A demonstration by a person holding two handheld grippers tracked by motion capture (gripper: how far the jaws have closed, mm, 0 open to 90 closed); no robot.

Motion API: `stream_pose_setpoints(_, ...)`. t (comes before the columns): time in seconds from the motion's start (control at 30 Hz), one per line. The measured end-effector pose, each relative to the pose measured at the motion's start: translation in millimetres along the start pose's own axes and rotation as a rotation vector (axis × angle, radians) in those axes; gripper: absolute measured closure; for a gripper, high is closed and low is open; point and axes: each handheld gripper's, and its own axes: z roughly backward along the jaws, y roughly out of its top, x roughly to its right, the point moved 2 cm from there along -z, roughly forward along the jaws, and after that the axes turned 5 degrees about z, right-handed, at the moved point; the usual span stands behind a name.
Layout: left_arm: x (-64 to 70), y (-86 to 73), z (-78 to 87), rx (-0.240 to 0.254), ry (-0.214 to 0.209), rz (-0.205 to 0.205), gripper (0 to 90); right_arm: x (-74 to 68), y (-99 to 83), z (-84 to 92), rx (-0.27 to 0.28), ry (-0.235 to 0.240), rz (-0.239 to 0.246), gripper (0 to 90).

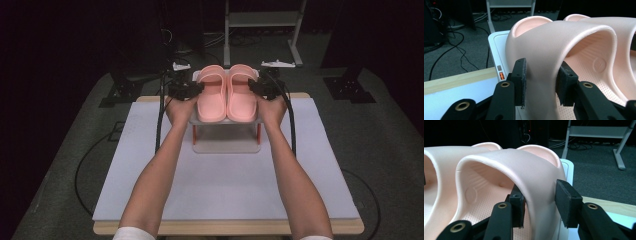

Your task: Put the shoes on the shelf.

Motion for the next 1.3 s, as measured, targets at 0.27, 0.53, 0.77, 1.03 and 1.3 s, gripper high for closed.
stream_pose_setpoints(0.27,0.1,0.5,5.2,0.011,0.004,-0.004,58.0,2.9,-2.7,1.5,-0.001,0.022,-0.022,54.0)
stream_pose_setpoints(0.53,-4.8,-3.1,13.0,0.024,-0.001,0.001,53.9,7.3,-9.5,7.3,0.010,0.037,-0.025,49.3)
stream_pose_setpoints(0.77,-4.9,-4.8,17.6,0.031,-0.012,-0.006,51.7,6.9,-10.0,14.0,0.015,0.051,-0.016,46.1)
stream_pose_setpoints(1.03,-1.9,-5.1,21.8,0.034,-0.015,-0.020,50.8,4.1,-8.8,20.9,0.021,0.078,-0.009,44.4)
stream_pose_setpoints(1.3,0.8,-6.7,25.3,0.044,-0.032,-0.021,50.3,6.9,-14.2,25.5,0.022,0.092,-0.015,43.5)
